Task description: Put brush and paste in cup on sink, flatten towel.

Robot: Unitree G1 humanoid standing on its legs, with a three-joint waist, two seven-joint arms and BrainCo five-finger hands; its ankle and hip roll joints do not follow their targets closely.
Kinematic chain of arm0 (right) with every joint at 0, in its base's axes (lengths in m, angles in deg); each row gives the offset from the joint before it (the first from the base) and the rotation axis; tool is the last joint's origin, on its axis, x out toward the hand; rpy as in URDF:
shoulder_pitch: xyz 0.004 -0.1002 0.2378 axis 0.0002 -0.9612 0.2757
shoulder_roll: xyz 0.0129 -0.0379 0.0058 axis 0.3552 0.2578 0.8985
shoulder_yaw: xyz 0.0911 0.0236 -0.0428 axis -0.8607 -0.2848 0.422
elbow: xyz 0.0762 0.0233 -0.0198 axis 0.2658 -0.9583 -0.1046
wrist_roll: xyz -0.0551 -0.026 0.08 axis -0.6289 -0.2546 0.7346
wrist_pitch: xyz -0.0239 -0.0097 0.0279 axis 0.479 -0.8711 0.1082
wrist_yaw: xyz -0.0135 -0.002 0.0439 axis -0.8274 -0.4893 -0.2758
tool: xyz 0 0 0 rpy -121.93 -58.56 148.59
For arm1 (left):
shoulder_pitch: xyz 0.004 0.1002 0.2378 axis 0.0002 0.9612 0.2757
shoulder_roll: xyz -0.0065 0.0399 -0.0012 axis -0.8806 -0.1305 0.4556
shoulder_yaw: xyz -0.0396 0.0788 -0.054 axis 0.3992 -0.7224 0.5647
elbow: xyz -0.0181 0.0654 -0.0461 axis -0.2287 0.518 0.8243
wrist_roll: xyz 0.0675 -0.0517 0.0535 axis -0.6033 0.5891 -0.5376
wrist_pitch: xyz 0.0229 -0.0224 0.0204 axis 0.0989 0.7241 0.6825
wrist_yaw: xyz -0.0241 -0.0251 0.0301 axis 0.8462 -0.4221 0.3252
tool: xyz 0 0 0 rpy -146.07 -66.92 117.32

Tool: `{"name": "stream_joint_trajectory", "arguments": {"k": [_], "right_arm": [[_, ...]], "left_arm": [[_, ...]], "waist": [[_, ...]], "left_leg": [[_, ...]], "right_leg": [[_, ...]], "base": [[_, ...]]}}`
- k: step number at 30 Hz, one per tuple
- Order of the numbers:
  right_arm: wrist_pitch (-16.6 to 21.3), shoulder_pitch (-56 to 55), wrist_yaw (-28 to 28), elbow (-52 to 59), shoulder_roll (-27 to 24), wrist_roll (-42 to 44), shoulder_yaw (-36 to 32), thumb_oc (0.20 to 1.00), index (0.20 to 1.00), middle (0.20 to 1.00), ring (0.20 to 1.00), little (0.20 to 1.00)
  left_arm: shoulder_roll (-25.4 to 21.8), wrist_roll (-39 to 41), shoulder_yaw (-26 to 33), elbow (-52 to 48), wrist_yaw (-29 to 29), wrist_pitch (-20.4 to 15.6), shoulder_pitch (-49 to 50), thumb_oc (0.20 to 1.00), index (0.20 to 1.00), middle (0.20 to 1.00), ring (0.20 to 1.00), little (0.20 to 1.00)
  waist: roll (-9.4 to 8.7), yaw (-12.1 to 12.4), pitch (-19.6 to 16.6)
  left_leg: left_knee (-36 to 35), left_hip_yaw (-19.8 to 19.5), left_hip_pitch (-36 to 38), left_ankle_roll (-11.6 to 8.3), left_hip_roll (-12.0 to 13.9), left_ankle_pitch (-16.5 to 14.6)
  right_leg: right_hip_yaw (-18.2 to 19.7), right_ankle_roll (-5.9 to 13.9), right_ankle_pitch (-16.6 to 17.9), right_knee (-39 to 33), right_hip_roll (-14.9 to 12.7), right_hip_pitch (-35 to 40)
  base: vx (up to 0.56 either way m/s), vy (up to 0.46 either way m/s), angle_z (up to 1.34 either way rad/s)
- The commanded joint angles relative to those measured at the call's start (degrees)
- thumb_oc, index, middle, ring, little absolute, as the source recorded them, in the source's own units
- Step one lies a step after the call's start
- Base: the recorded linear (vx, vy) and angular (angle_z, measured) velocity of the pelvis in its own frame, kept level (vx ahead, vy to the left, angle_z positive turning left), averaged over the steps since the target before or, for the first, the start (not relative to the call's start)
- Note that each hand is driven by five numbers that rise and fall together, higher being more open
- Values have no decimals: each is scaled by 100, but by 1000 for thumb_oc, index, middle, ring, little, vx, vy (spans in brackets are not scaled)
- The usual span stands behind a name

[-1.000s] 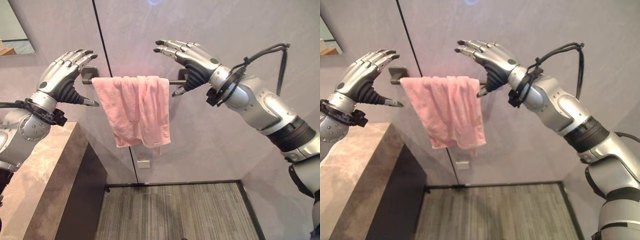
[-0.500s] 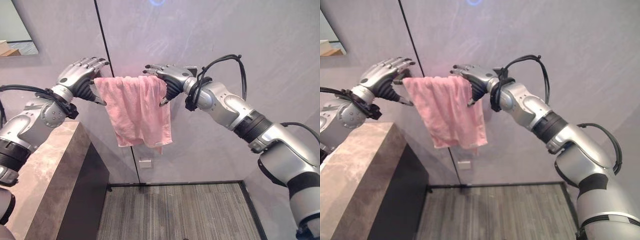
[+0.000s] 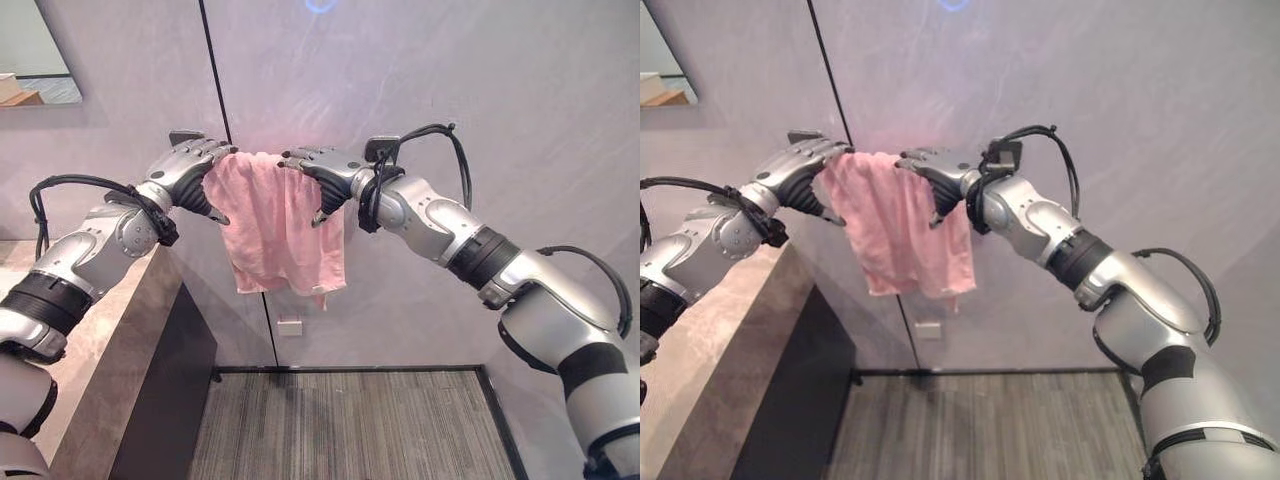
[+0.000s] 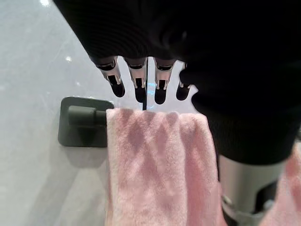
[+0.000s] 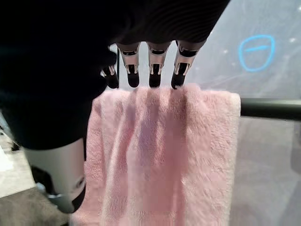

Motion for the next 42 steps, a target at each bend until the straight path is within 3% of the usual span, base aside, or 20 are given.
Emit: {"name": "stream_joint_trajectory", "arguments": {"k": [1,15,23,30,42], "right_arm": [[-167,944,-170,-482,-211,-61,77,1000,1000,1000,1000,1000],[-220,780,-141,-161,-456,36,-75,1000,1000,1000,1000,1000],[-98,631,-102,476,-749,100,-236,1000,1000,1000,1000,1000],[6,641,-87,483,-707,84,-134,1000,1000,1000,1000,1000],[17,538,33,126,-740,-206,49,1000,1000,1000,1000,1000]], "left_arm": [[-152,-153,35,265,-244,66,-850,1000,1000,1000,1000,1000],[-109,-484,35,386,-226,195,-785,1000,1000,1000,1000,1000],[-602,-1057,-101,304,-20,160,-474,1000,1000,1000,1000,1000],[-981,-1450,-439,371,101,82,-400,1000,1000,1000,1000,1000],[-894,-1687,-312,551,183,110,-7,1000,1000,1000,1000,1000]], "waist": [[-175,221,169],[-141,158,190],[-94,110,232],[-75,116,212],[-73,101,183]], "left_leg": [[30,77,357,55,-146,-288],[30,105,431,47,-120,-342],[31,186,541,50,-107,-391],[36,273,609,25,-67,-404],[30,273,679,-10,-34,-419]], "right_leg": [[206,509,465,-12,-413,-212],[227,477,392,-10,-368,-157],[307,451,346,12,-327,-130],[361,448,316,13,-281,-120],[337,424,247,2,-226,-30]], "base": [[0,0,0],[22,0,0],[23,-1,-2],[21,-10,-6],[9,-6,-4]]}}
